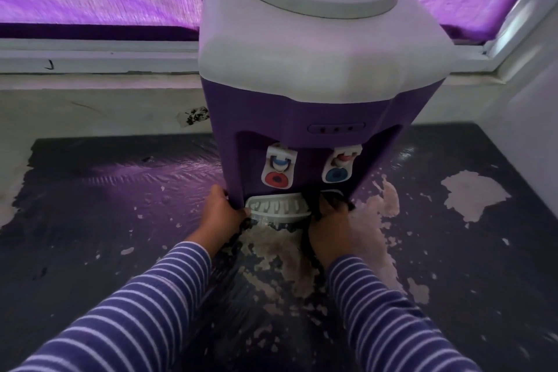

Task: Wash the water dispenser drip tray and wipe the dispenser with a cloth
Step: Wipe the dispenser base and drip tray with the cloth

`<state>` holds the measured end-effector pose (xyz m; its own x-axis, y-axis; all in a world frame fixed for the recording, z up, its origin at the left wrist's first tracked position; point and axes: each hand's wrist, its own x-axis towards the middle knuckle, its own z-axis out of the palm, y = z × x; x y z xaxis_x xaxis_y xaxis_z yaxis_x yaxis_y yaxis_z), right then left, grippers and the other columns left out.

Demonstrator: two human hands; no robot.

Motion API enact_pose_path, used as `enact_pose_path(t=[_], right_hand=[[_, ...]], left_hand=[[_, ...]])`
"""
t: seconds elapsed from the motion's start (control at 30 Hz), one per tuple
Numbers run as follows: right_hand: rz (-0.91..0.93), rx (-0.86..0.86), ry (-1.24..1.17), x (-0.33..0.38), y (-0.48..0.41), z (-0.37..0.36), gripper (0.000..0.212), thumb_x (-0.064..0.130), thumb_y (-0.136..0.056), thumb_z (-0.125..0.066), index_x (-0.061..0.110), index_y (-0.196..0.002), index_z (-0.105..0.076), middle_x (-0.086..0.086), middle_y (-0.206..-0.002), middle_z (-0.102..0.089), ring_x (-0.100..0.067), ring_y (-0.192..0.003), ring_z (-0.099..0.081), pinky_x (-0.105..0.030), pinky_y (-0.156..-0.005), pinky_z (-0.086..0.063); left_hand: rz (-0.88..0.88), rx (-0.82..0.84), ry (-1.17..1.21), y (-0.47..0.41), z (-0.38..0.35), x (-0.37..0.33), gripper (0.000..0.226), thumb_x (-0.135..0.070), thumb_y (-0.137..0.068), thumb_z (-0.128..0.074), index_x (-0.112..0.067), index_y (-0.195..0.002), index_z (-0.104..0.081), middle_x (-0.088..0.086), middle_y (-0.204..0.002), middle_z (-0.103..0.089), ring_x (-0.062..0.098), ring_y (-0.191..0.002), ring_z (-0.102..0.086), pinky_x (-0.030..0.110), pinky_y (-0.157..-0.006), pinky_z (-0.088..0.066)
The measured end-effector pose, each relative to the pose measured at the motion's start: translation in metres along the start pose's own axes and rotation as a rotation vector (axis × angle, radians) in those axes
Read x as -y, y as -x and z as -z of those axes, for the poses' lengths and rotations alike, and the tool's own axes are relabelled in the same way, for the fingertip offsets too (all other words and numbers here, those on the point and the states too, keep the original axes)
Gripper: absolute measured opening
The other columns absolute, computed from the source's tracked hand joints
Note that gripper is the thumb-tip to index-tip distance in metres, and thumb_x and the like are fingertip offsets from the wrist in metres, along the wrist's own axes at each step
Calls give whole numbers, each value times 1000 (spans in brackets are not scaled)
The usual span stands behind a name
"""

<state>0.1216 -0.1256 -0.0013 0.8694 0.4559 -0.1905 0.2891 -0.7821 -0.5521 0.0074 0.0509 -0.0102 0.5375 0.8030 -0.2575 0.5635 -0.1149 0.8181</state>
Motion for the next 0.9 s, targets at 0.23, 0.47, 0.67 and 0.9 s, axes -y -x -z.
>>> enact_pose_path(t=[0.23,0.47,0.67,0.9], right_hand=[[88,-30,-205,-9,1,13,48,6,-90,-50,17,-137,-50,-8,-145,-44,-24,-131,-43,-24,-108,-29],[62,-36,117,5,1,2,56,11,-91,-47,18,-145,-36,-13,-154,-29,-33,-138,-32,-37,-113,-28],[202,78,-31,-17,-1,11,52,8,-93,-48,21,-143,-42,-6,-155,-31,-25,-142,-28,-24,-112,-19],[115,6,45,3,1,-10,53,11,-95,-44,15,-147,-33,-13,-157,-23,-29,-145,-21,-35,-119,-19]], left_hand=[[-1,13,18,2,3,-2,49,-10,-69,-79,-15,-100,-41,12,-102,-59,31,-94,-58,51,-82,-51],[0,6,-5,3,2,-3,49,-14,-69,-79,-15,-100,-41,12,-102,-59,29,-92,-58,48,-80,-51],[4,9,-4,2,2,-1,51,-11,-69,-78,-16,-103,-40,14,-106,-59,32,-96,-58,53,-84,-50],[8,5,-11,0,1,1,50,-13,-67,-79,-16,-98,-40,14,-103,-59,32,-93,-58,52,-83,-51]])
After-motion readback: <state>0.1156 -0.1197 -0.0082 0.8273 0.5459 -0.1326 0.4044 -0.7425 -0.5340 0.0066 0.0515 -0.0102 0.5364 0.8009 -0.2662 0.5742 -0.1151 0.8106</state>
